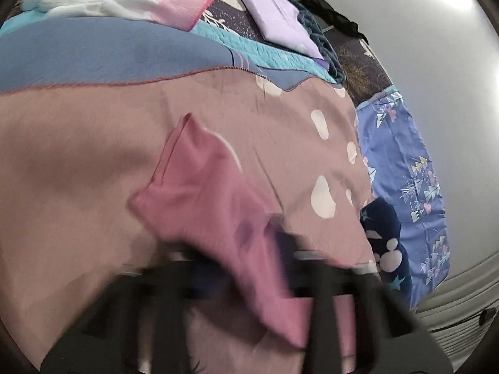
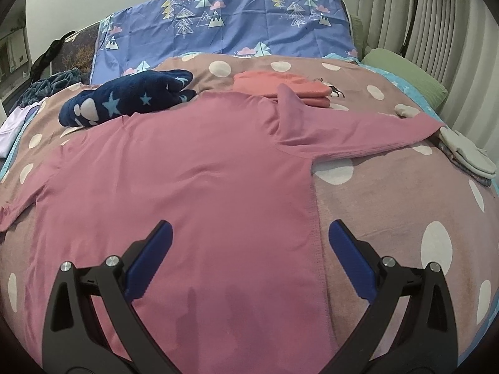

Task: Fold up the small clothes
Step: 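Grasp the pink shirt's sleeve with the left gripper and fold it across the body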

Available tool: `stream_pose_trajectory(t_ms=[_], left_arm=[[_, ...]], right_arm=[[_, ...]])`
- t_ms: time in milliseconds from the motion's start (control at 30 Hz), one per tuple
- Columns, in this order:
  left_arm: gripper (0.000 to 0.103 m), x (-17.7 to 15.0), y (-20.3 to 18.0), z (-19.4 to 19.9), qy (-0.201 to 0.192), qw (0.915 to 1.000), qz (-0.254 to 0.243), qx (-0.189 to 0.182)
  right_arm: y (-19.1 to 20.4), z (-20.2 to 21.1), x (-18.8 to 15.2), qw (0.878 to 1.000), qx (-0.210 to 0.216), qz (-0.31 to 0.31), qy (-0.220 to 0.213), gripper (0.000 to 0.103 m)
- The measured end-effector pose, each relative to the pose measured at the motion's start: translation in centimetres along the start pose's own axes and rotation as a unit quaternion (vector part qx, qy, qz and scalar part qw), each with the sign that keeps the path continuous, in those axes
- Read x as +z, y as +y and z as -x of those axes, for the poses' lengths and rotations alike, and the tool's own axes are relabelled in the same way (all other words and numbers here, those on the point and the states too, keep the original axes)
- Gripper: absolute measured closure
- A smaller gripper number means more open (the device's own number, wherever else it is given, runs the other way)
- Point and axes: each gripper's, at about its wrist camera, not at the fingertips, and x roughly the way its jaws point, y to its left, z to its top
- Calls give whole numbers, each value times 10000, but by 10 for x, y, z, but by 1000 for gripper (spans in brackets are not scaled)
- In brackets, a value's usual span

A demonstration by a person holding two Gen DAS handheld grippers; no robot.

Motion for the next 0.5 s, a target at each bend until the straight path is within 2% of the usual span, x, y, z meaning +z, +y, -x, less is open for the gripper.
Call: stream_pose_trajectory(t_ms=[67, 133, 167, 233, 300, 333, 400, 433, 467, 500], left_arm=[[102, 3, -19, 5, -93, 9998, -153, -54], [102, -6, -58, 15, -255, 9965, -791, -105], [102, -16, -84, 20, -293, 9924, -1178, -176], [102, -44, -142, 29, -235, 9792, -1948, -512], [101, -78, -191, 35, -127, 9635, -2540, -837], [101, -106, -225, 38, -19, 9500, -2926, -1085], [101, -145, -259, 38, 140, 9328, -3343, -1341], [101, -178, -285, 35, 293, 9172, -3672, -1517], [101, -197, -294, 33, 381, 9088, -3838, -1592], [101, -229, -312, 27, 552, 8940, -4115, -1686]], right_arm=[[-4, 1, 0, 10000, -32, -18, -31, 2], [-9, 1, -1, 9999, -82, -75, -49, 2], [-12, 0, -1, 9999, -85, -122, -41, 2], [-20, -1, -3, 9997, -37, -260, -11, 2], [-27, -2, -6, 9993, 34, -382, 18, 2], [-30, -3, -7, 9992, 52, -401, 29, 2], [-37, -3, -10, 9991, 52, -411, 37, 2], [-41, -3, -11, 9991, 39, -423, 32, 2], [-45, -3, -12, 9990, 26, -446, 28, 2], [-50, -3, -13, 9988, 13, -482, 29, 2]])
